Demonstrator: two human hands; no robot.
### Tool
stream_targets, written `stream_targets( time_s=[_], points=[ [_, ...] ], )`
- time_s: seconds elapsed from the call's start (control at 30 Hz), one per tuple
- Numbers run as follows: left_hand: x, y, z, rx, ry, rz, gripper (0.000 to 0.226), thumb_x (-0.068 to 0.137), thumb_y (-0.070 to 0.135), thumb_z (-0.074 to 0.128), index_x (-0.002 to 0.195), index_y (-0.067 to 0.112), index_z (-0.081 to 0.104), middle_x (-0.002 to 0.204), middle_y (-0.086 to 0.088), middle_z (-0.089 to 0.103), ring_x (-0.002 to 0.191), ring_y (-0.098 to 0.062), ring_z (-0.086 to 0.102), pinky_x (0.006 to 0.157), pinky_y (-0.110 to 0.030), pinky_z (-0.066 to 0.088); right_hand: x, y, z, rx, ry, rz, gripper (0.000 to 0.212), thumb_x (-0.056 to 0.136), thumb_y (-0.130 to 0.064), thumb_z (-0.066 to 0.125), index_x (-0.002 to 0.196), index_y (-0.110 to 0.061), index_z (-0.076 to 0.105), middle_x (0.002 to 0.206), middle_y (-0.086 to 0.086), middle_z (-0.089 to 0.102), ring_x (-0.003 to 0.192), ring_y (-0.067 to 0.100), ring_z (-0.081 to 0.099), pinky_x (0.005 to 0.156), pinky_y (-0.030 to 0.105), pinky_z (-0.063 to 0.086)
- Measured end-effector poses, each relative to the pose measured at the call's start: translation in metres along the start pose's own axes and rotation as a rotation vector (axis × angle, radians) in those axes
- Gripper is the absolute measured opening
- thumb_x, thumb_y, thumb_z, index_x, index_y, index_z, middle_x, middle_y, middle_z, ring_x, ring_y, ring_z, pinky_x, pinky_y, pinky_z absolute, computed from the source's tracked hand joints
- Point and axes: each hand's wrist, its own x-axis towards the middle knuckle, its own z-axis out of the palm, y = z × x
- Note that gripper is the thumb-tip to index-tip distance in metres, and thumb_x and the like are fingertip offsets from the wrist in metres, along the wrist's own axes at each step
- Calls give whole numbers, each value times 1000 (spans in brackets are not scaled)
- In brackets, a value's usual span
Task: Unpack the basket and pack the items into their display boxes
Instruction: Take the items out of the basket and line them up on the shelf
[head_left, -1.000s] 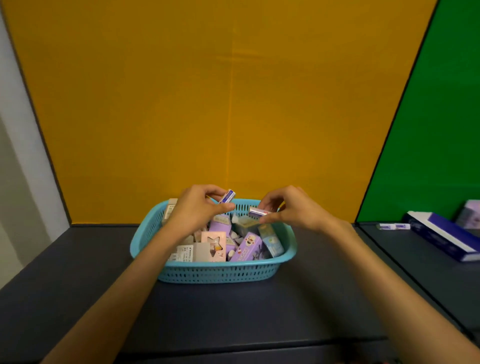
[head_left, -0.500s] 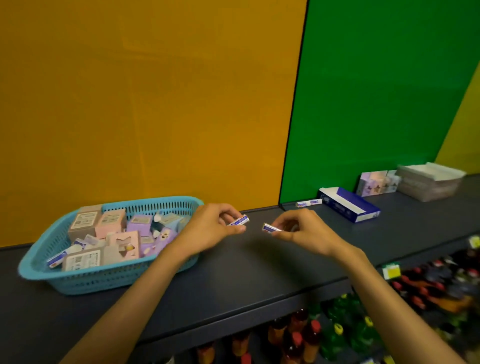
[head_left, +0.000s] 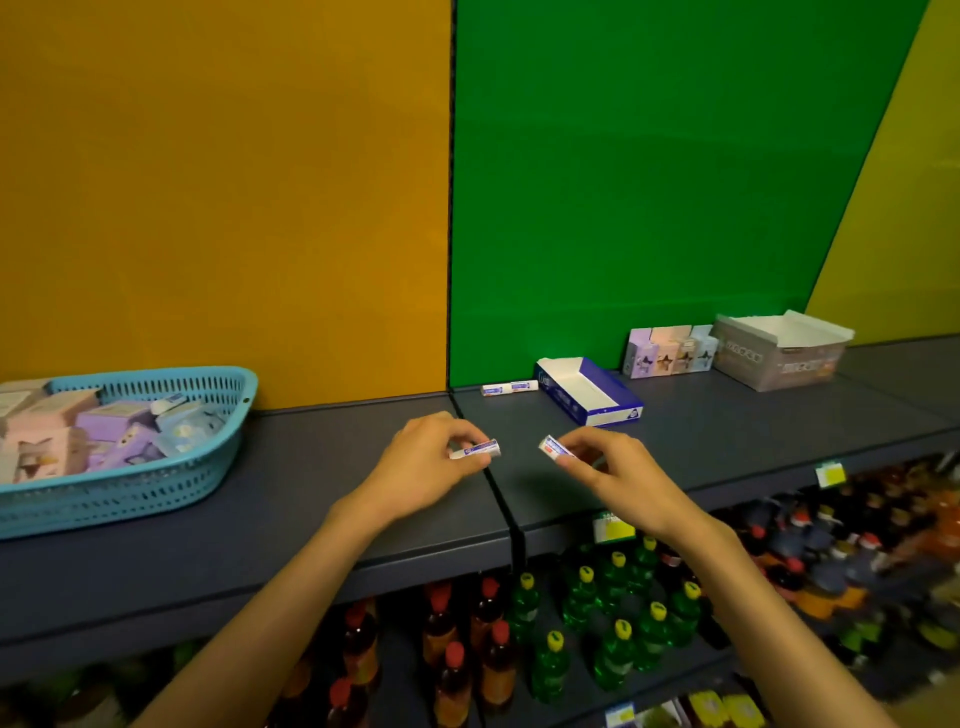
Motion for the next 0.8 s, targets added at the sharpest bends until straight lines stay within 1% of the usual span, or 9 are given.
stream_targets(
  time_s=[0.1,0.2,0.33,0.43,0.5,0.63,0.7,0.8],
  points=[
    [11,8,17,78,6,-25,13,90,44,68,101,38,71,97,16,61,91,-5,57,80,-39,52,6,24,-8,-27,-17,-25,16,94,-36,66,107,-28,69,104,-12,67,93,4,63,84,30,54],
    [27,10,26,124,8,-49,15,90,41,68,103,36,70,98,15,60,90,-5,56,80,-40,52,20,40,-12,-45,-20,-57,17,94,-35,66,108,-28,70,105,-11,65,94,5,61,84,29,53],
    [54,3,36,200,10,-79,16,90,36,70,106,36,68,100,13,59,91,-8,55,79,-38,50,46,65,-11,-76,-27,-72,17,93,-37,67,108,-29,70,104,-12,63,94,4,60,84,29,53],
    [76,-8,44,250,7,-98,17,91,38,68,108,37,66,103,9,57,95,-11,54,80,-37,48,74,82,-5,-192,-37,-116,17,94,-35,66,110,-28,69,103,-11,59,94,4,56,82,27,49],
    [93,-18,48,343,2,-94,17,92,38,65,109,35,65,106,5,56,98,-16,55,81,-39,48,97,88,-3,-266,-29,-150,18,95,-33,65,110,-27,69,101,-9,57,92,7,54,79,26,44],
    [131,-43,50,463,7,-109,20,92,38,64,111,31,62,110,1,57,102,-21,57,82,-40,50,147,93,-3,-408,-43,-208,17,95,-35,64,108,-24,69,97,-5,56,94,15,52,83,34,46],
    [149,-56,52,474,1,-118,23,92,40,64,113,30,62,111,2,58,103,-22,57,82,-38,49,171,95,-3,-476,-51,-235,18,95,-34,64,108,-22,68,102,-1,59,100,20,53,87,38,46],
    [172,-68,57,461,-15,-128,27,91,39,66,116,29,62,112,2,58,104,-20,56,75,-32,41,200,99,-1,-596,-68,-242,21,96,-35,61,112,-22,67,110,2,62,107,24,51,89,40,44]
  ],
)
